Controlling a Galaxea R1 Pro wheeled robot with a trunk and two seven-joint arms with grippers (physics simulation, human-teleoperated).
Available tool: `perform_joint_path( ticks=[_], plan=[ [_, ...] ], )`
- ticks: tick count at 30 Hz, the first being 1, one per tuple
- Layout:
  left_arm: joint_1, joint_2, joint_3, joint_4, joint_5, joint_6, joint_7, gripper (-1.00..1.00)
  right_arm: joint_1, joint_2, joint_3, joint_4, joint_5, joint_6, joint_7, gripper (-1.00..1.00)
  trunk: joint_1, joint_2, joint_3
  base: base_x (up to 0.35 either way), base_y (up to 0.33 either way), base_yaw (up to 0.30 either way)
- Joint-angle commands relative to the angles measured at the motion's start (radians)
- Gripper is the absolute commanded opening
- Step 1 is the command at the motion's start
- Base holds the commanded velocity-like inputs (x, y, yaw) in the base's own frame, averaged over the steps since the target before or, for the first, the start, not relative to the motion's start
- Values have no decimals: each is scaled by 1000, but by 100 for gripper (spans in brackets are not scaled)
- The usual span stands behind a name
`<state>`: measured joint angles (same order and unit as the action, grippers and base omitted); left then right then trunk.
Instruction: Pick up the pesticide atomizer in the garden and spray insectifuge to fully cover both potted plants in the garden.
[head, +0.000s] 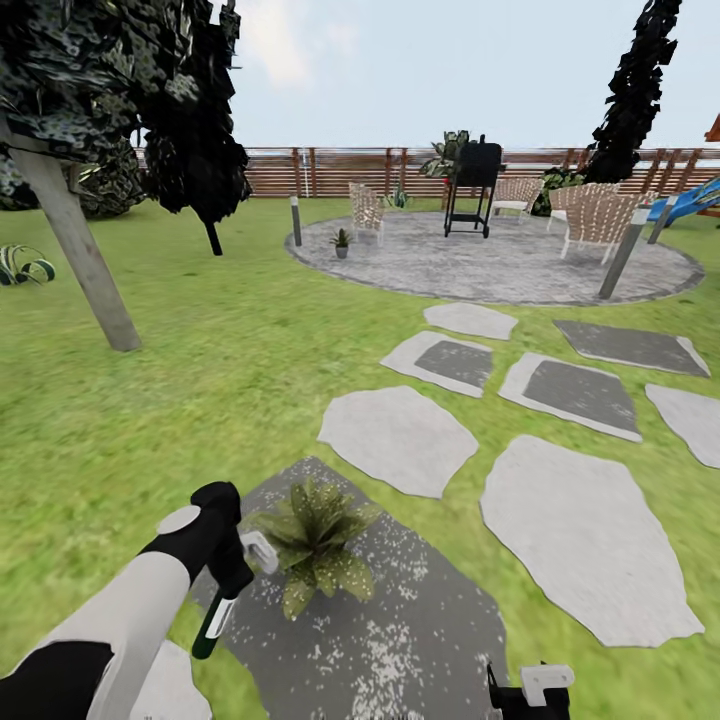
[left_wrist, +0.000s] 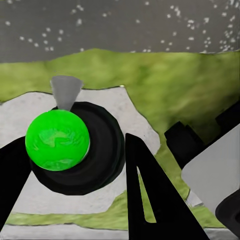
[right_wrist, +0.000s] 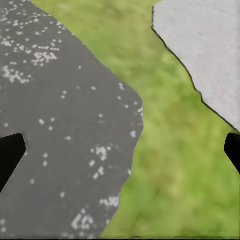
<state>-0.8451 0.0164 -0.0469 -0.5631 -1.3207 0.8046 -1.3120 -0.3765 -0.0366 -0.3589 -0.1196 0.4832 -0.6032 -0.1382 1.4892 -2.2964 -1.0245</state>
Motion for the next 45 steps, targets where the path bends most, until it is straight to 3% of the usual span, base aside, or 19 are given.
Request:
perform_joint_path(
  ticks=[1, 8, 22, 30, 40, 45],
  plan=[
    [0, 1, -5, -1, -3, 10, -6, -100, -1, 0, -3, 1, 11, -3, -8, 100, -1, 0, -1, -207, 197, 0],
    [0, -1, -7, 4, -5, 11, -3, -100, -1, 0, -3, 1, 11, -3, -8, 100, -1, 0, -1, -109, 268, -43],
    [14, 0, -20, 12, -18, 11, 6, -100, -1, 1, -3, 1, 11, -3, -8, 100, -1, 0, -1, 106, 267, -279],
    [15, 9, -18, 17, -20, 8, 26, -100, -1, 0, -3, 1, 11, -3, -6, 100, -1, 0, -1, 3, 26, -45],
    [15, 41, -11, 17, -17, 10, 17, -100, -1, 0, -3, 1, 11, -3, -7, 100, -1, 0, -1, -36, 10, 0],
    [15, 41, -17, 18, -15, 14, 14, -100, -1, 0, -3, 1, 11, -3, -7, 100, -1, 0, -1, -171, 44, 0]
  ],
)
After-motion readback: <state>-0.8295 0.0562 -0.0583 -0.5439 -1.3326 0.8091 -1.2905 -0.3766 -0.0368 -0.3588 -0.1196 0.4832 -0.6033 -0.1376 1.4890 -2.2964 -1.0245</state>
